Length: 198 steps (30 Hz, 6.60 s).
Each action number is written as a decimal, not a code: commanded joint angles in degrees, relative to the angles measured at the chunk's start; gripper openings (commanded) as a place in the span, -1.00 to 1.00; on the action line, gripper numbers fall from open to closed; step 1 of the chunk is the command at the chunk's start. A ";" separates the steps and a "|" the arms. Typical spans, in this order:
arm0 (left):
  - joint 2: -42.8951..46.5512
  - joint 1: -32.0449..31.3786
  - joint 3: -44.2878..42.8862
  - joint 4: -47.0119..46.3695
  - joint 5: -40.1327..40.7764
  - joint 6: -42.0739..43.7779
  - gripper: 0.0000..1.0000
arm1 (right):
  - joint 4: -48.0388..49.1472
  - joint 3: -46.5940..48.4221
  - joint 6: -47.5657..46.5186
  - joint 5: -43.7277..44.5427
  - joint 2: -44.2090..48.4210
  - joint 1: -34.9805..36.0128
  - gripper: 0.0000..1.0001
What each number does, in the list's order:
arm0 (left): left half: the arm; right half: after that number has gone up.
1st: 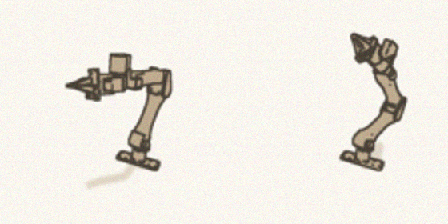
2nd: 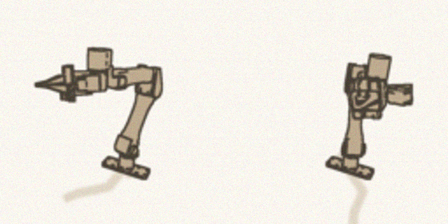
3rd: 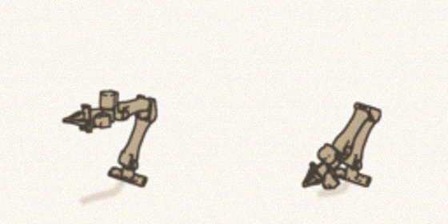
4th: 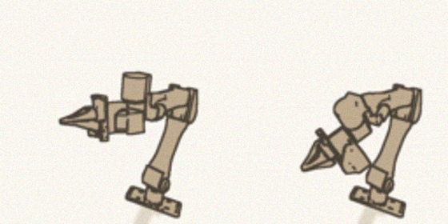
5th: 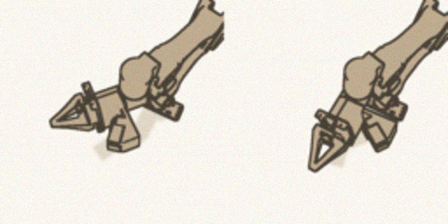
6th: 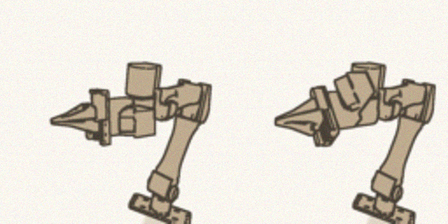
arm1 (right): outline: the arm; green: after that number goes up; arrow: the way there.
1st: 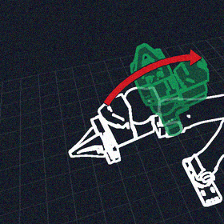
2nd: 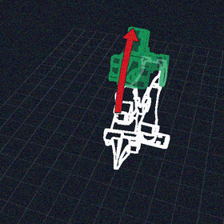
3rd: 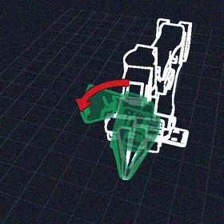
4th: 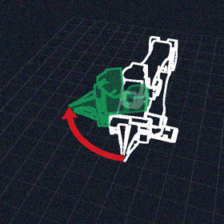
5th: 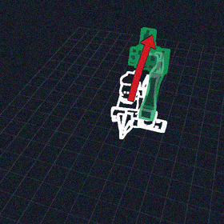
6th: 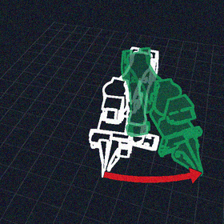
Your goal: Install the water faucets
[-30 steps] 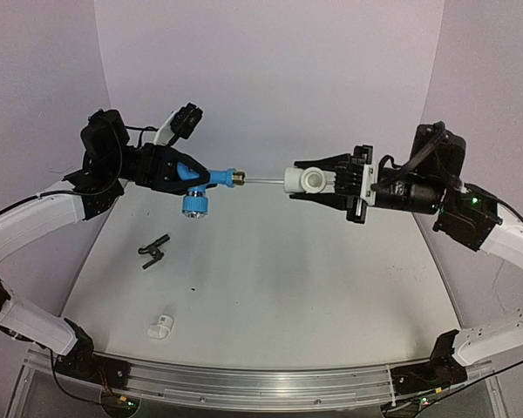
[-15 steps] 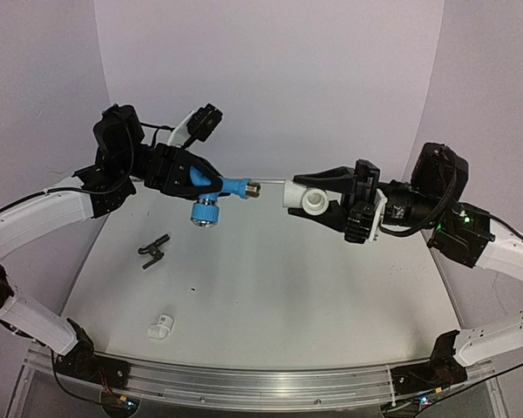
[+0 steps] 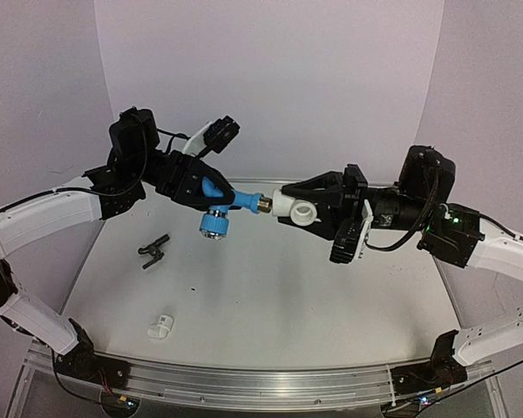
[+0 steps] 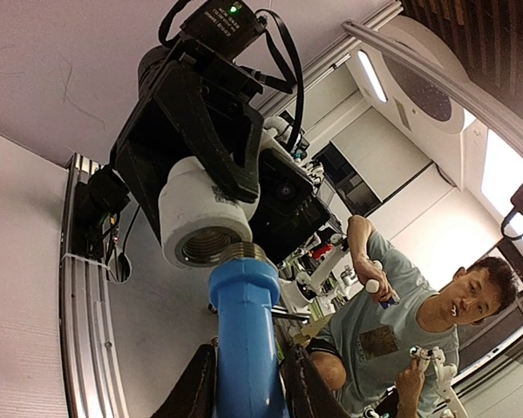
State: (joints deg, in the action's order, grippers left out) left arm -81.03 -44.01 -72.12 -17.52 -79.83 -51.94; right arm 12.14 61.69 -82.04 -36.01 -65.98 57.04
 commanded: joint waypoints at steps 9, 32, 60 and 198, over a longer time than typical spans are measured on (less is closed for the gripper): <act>-1.71 -1.08 -3.56 0.57 2.14 0.51 -1.00 | 1.88 -0.83 -8.83 -0.77 -0.04 0.57 -1.00; 3.10 -1.04 0.71 1.71 14.99 2.57 -1.00 | 6.20 -3.89 -6.05 4.91 2.75 0.81 -1.00; 4.14 -1.08 2.07 -0.09 10.09 1.42 -0.99 | 12.98 -5.08 -6.80 6.43 1.40 0.84 -1.00; 4.99 -1.61 -6.76 29.33 13.36 28.92 -1.00 | 4.58 2.81 24.47 4.92 -1.62 1.05 -1.00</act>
State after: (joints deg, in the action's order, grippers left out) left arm -77.87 -45.21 -76.07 11.20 -68.01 -25.28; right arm 14.20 60.95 -63.24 -31.40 -67.44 57.56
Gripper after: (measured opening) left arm 0.242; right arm 0.284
